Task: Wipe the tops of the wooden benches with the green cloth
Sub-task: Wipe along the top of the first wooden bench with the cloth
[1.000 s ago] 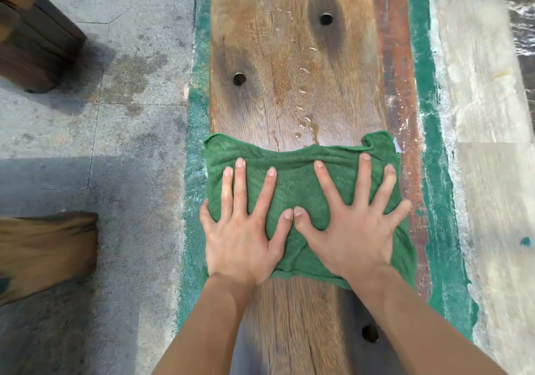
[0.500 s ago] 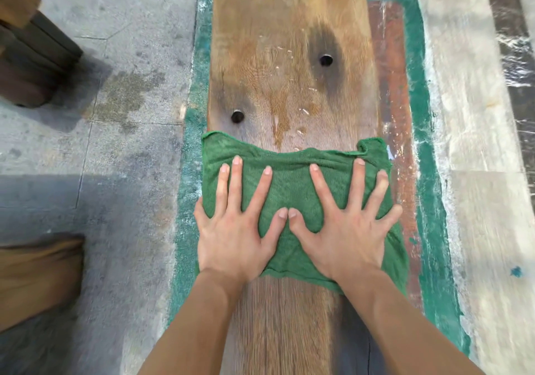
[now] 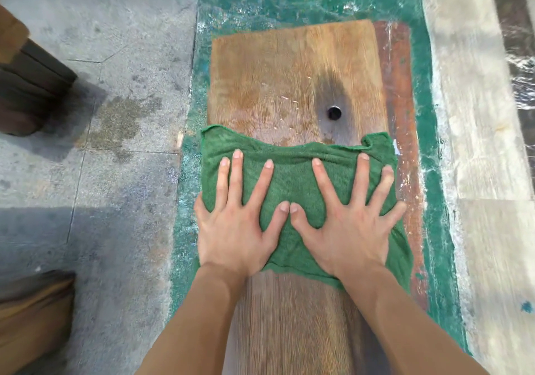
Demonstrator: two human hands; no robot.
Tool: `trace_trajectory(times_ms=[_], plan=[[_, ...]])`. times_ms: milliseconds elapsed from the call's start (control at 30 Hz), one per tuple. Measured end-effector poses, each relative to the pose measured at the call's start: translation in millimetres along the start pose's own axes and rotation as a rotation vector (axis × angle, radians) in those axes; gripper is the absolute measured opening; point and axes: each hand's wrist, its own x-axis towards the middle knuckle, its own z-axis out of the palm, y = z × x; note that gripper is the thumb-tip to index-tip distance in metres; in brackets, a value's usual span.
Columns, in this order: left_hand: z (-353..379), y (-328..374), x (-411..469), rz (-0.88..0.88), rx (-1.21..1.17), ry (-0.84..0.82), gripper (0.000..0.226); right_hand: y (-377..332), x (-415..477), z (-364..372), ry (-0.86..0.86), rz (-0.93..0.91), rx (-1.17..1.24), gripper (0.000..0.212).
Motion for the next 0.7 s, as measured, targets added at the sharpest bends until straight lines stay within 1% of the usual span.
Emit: trace_trajectory(times_ms=[333, 700], plan=[[-2.1, 8.1, 40.4, 0.022, 0.029, 0.0, 0.07, 2.7, 38.5, -2.4, 0.013, 0.021, -0.028, 0.082], [-2.5, 20.6, 87.7, 0.01, 0.05, -0.004, 0.07, 10.4, 84.9, -3.0, -0.003, 0.032, 0.008, 0.081]])
